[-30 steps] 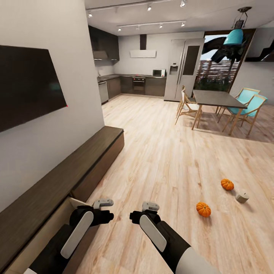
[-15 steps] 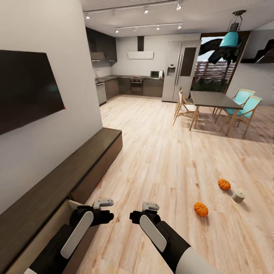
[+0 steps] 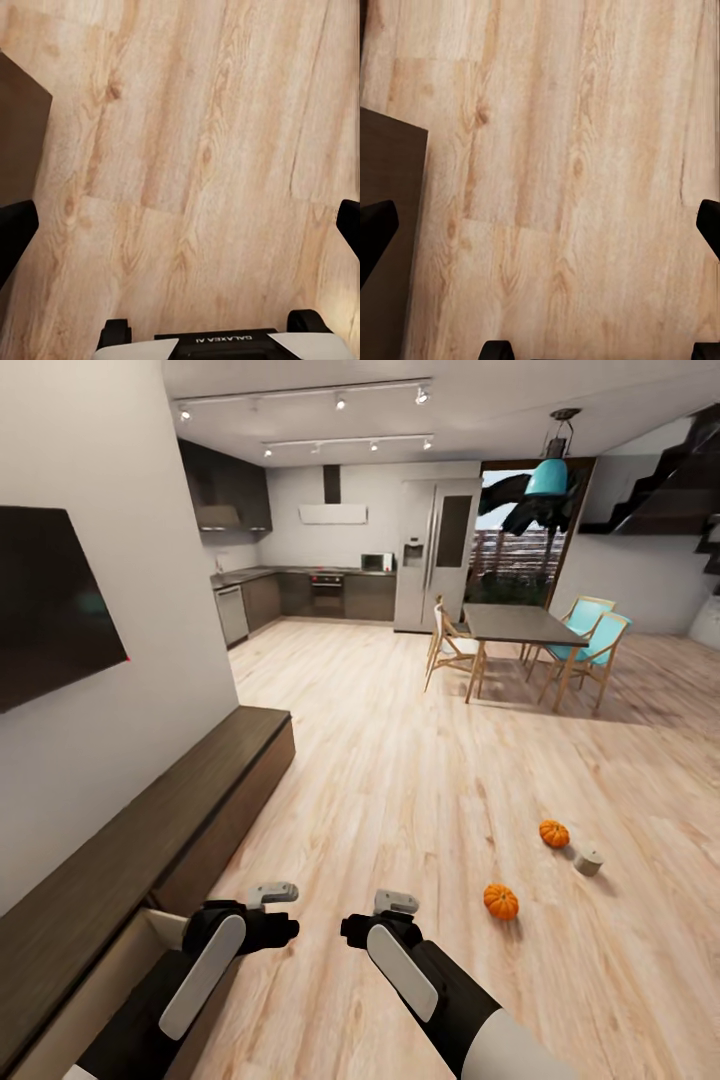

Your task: Place each of the two pumpkins and all three candles from the living room inside a cabinet in the living room (use any cabinet), then make sure every cabinet is closed, and position the cauldron so it is next to a table in the living room.

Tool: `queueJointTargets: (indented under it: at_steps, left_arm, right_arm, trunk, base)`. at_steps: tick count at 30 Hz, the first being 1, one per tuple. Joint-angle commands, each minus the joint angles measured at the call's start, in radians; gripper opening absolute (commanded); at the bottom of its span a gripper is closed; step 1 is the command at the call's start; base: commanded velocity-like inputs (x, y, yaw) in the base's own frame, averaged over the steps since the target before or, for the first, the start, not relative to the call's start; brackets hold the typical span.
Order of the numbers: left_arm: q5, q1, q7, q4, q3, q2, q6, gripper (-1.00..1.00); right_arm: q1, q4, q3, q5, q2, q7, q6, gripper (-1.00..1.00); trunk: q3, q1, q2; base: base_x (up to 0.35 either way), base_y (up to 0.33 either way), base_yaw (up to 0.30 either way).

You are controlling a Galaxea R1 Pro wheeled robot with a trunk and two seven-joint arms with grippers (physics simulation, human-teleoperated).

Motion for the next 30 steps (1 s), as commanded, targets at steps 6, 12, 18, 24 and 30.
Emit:
queueJointTargets:
  at_steps: [6,12,18,24,30]
  left_arm:
    - [0.013,-0.001,0.010,-0.001,-0.002,0.001,0.001,1.00]
    - [0.014,-0.001,0.010,-0.001,-0.002,0.001,0.001,1.00]
    - [0.013,-0.001,0.010,-0.002,-0.002,0.002,0.000,1.00]
    - [0.012,-0.001,0.010,-0.003,-0.002,0.001,0.000,1.00]
    - [0.009,-0.001,0.010,-0.003,-0.002,0.001,0.000,1.00]
  right_arm:
    - [-0.001,-0.001,0.002,-0.005,0.000,-0.008,0.002,1.00]
    - [-0.001,0.000,0.001,-0.005,0.000,-0.008,0.002,1.00]
    - [-0.001,0.000,0.002,-0.005,0.000,-0.008,0.002,1.00]
    - [-0.001,-0.001,0.002,-0.005,0.000,-0.008,0.002,1.00]
    - [-0.001,-0.001,0.002,-0.005,0.000,-0.008,0.005,1.00]
  trunk:
    - [0.006,0.000,-0.001]
    - [0.014,0.000,-0.001]
    - [0.022,0.000,-0.001]
    - [0.027,0.000,-0.001]
    - [0.028,0.000,-0.001]
  base:
    - [0.000,0.000,-0.220]
    - [0.000,0.000,-0.220]
    - [0.000,0.000,-0.220]
    - [0.000,-0.151,-0.172]
    - [0.000,-0.266,-0.023]
